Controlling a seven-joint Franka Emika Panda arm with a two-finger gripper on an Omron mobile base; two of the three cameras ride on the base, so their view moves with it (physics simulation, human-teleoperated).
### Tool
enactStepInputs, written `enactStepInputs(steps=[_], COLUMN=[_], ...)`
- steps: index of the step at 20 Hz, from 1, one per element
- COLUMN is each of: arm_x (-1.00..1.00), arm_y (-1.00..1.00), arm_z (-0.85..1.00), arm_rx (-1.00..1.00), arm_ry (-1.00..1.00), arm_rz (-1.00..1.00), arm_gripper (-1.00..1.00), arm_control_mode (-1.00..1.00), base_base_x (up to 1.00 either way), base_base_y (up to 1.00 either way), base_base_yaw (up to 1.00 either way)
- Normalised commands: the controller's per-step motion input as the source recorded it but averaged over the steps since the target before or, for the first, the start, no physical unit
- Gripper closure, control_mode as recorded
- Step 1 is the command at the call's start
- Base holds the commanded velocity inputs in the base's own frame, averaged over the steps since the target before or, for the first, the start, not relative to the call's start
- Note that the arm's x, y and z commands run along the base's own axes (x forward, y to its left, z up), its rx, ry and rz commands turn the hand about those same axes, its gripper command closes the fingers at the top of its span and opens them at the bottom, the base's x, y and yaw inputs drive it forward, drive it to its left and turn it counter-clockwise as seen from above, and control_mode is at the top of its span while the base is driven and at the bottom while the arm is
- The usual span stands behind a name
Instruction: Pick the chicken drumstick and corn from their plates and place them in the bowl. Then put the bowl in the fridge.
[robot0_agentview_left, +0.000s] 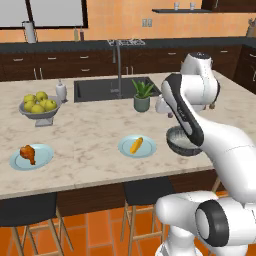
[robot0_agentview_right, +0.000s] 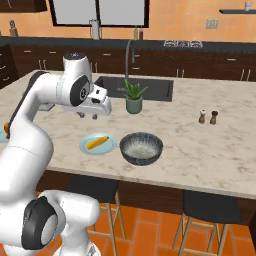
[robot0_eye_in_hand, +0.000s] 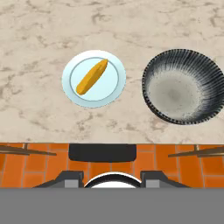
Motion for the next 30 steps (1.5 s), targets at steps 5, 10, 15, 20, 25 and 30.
enactStepInputs(steps=[5, 10, 15, 20, 25, 30], arm_x=[-0.72, 0.28, 0.93, 0.89, 0.65, 0.67], arm_y=[0.15, 0.67, 0.30, 0.11, 0.00, 0.00], arm_z=[-0.21, -0.79, -0.58, -0.56, -0.47, -0.44], arm_rx=[0.03, 0.00, -0.03, 0.00, 0.00, 0.00], arm_ry=[-0.01, 0.09, 0.16, 0.12, 0.04, 0.07], arm_rz=[-0.03, -0.28, -0.21, -0.13, -0.02, 0.00], arm_gripper=[-1.00, -1.00, -1.00, -1.00, -1.00, -1.00], arm_control_mode=[-1.00, -1.00, -1.00, -1.00, -1.00, -1.00], base_base_x=[0.00, 0.00, 0.00, 0.00, 0.00, 0.00], base_base_y=[0.00, 0.00, 0.00, 0.00, 0.00, 0.00], base_base_yaw=[0.00, 0.00, 0.00, 0.00, 0.00, 0.00])
